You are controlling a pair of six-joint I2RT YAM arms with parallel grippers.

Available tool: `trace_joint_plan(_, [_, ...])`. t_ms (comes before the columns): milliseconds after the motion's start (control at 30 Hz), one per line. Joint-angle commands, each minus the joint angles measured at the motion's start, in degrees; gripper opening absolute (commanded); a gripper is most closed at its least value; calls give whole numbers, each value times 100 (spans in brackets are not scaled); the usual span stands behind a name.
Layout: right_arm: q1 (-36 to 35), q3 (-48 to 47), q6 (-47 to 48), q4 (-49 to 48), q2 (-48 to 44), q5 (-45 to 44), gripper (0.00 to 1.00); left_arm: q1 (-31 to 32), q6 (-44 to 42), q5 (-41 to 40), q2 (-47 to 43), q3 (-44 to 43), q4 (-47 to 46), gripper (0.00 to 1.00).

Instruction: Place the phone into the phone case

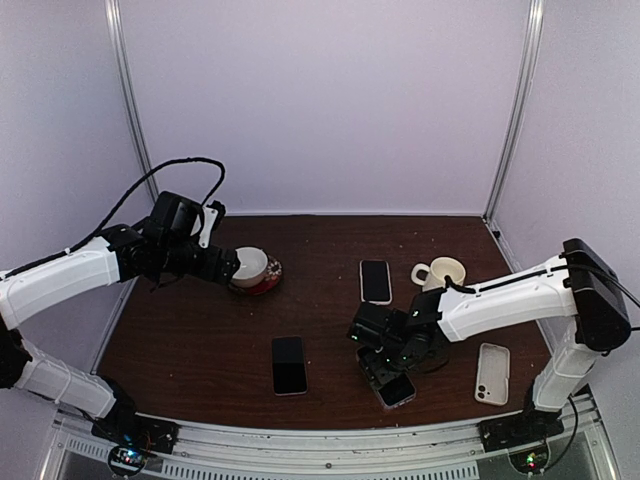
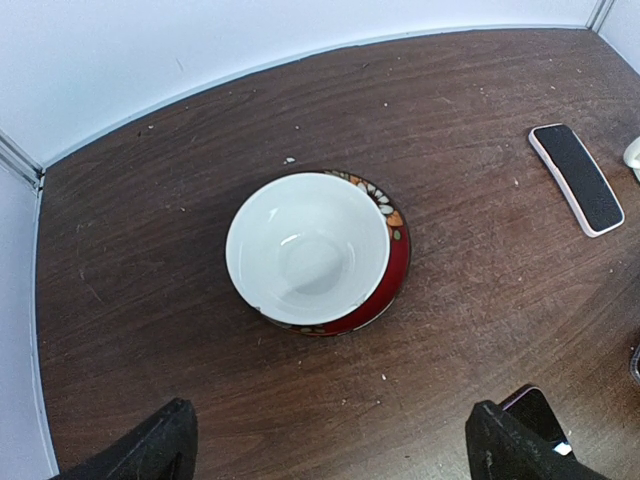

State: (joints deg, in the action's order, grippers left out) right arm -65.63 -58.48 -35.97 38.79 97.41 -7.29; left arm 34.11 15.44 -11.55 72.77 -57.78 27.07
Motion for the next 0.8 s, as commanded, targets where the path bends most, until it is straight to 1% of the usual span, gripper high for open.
trace_joint_plan(0, [-22, -95, -119, 225, -69, -187, 84, -36, -78, -15, 46, -172, -122, 97])
trace_joint_plan(67, [-21, -171, -111, 380, -198, -245, 99, -36, -80, -22, 46, -172, -116, 98])
trace_joint_plan(167, [58, -221, -51, 620, -500, -239, 99, -36, -83, -23, 44, -172, -121, 98])
trace_joint_plan(233, [188, -137, -10, 721, -750, -60, 100, -37, -82, -14, 44, -172, -122, 98])
trace_joint_plan(267, [275, -54, -12, 740, -872, 124, 98, -36, -77, -6, 40, -172, -123, 97])
trace_joint_plan(300, [364, 53, -30, 763, -972, 290, 94, -36, -84, -5, 40, -172, -119, 97])
trace_joint_plan(333, [445, 160, -70, 780, -1063, 430, 88, -36, -84, -3, 34, -172, -113, 97])
trace_joint_plan(367, [520, 294, -120, 793, -1144, 554, 80, -36, -78, -5, 28, -172, -119, 97])
trace_joint_plan(433, [624, 607, -221, 690, -1302, 705, 58, -36, -82, -5, 34, -172, -123, 97])
trace_joint_plan(467, [656, 738, -270, 584, -1357, 904, 52, -36, -80, -7, 39, -172, -114, 98])
trace_joint_plan(500, [684, 844, -303, 465, -1393, 1016, 48, -38, -77, -13, 38, -166, -110, 98])
trace_joint_plan(667, [700, 1108, -395, 133, -1365, 1533, 35, -36, -81, -24, 79, -190, -86, 97])
trace_joint_plan(767, [700, 1299, -486, -13, -1291, 1673, 21, -36, -79, -19, 94, -190, -84, 98])
